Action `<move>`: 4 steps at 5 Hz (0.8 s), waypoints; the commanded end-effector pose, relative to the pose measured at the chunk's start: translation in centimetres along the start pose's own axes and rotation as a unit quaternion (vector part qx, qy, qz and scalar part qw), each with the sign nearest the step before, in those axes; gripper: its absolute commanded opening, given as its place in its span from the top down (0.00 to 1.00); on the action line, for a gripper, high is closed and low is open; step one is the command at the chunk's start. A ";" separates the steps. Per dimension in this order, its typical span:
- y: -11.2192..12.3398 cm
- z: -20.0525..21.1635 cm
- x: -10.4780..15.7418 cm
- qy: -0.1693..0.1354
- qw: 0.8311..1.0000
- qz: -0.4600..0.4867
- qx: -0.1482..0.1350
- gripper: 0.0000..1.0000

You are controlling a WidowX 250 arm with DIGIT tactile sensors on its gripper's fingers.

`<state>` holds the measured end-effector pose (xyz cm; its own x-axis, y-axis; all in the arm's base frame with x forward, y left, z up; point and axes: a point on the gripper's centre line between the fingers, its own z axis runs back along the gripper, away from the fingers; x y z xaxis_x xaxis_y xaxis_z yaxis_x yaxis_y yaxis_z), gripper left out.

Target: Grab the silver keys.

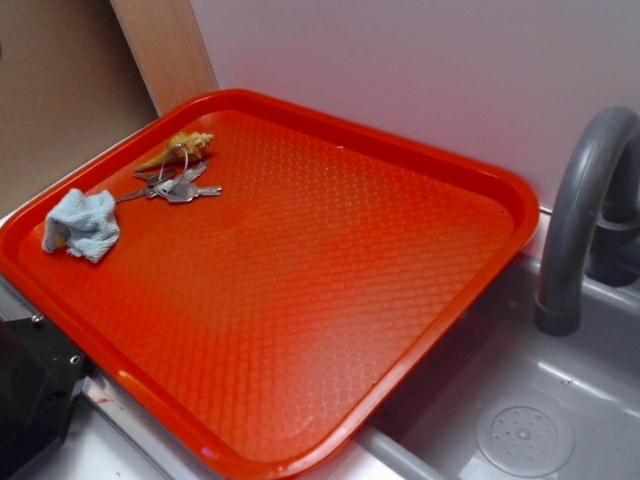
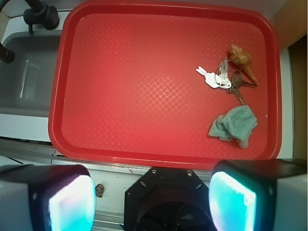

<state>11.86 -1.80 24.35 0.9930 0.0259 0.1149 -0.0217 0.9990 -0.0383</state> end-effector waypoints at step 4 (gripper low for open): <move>11.7 -5.3 4.7 -0.026 0.973 0.224 0.059 0.00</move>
<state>17.70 9.22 18.40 0.8807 0.4527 0.1394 -0.4593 0.8881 0.0180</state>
